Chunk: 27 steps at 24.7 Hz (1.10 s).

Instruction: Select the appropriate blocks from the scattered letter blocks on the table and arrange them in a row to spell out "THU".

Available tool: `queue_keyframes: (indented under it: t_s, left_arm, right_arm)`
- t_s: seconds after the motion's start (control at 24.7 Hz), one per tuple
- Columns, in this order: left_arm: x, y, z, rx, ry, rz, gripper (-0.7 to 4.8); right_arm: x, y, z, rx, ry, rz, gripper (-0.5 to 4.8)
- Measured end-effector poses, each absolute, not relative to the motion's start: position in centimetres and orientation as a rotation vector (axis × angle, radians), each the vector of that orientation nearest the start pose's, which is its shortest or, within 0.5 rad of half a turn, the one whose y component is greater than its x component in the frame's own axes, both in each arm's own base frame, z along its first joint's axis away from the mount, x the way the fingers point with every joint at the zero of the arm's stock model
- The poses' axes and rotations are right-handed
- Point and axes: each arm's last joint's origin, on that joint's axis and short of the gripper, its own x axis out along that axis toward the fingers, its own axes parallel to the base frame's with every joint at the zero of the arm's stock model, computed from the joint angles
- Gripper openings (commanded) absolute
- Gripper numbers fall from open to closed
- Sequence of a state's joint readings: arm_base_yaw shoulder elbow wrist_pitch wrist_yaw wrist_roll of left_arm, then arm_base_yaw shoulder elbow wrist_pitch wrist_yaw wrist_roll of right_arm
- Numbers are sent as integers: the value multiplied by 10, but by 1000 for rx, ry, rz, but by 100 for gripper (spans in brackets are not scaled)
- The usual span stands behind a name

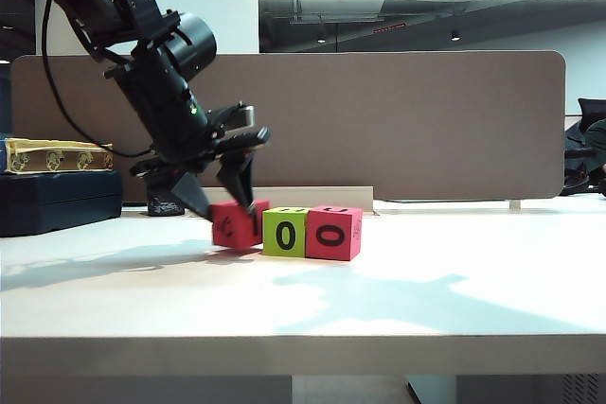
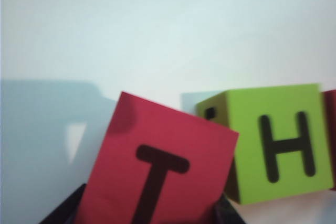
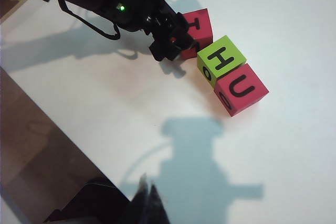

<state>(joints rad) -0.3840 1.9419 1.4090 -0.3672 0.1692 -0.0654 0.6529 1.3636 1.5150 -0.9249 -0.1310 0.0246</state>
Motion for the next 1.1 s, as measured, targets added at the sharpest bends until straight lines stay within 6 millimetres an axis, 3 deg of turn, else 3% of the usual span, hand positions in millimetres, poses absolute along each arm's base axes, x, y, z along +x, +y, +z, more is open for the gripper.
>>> queue_keyframes:
  t_s: [0.04, 0.08, 0.57, 0.65, 0.73, 0.81, 0.93, 1.1]
  left_arm:
    - [386, -162, 204, 29, 922, -498, 337]
    - [387, -163, 210, 13, 920, -508, 349]
    - [386, -161, 211, 21, 948, -485, 351]
    - [387, -159, 212, 18, 949, -480, 377]
    - [389, -158, 218, 17, 947, -475, 415]
    - [394, -160, 234, 22, 914, -480, 417]
    - [398, -161, 253, 66, 860, -453, 375]
    - [397, -153, 247, 114, 913, -396, 275]
  right_arm:
    - [210, 166, 391, -182, 774, 734, -5]
    - [210, 166, 391, -182, 775, 734, -5]
    - [210, 166, 391, -182, 775, 735, -5]
    - [210, 166, 391, -182, 775, 735, -5]
    - [210, 166, 391, -182, 775, 734, -5]
    - [210, 166, 391, -182, 775, 735, -5]
    - [216, 170, 385, -192, 795, 724, -5]
    - [230, 178, 369, -235, 844, 655, -5]
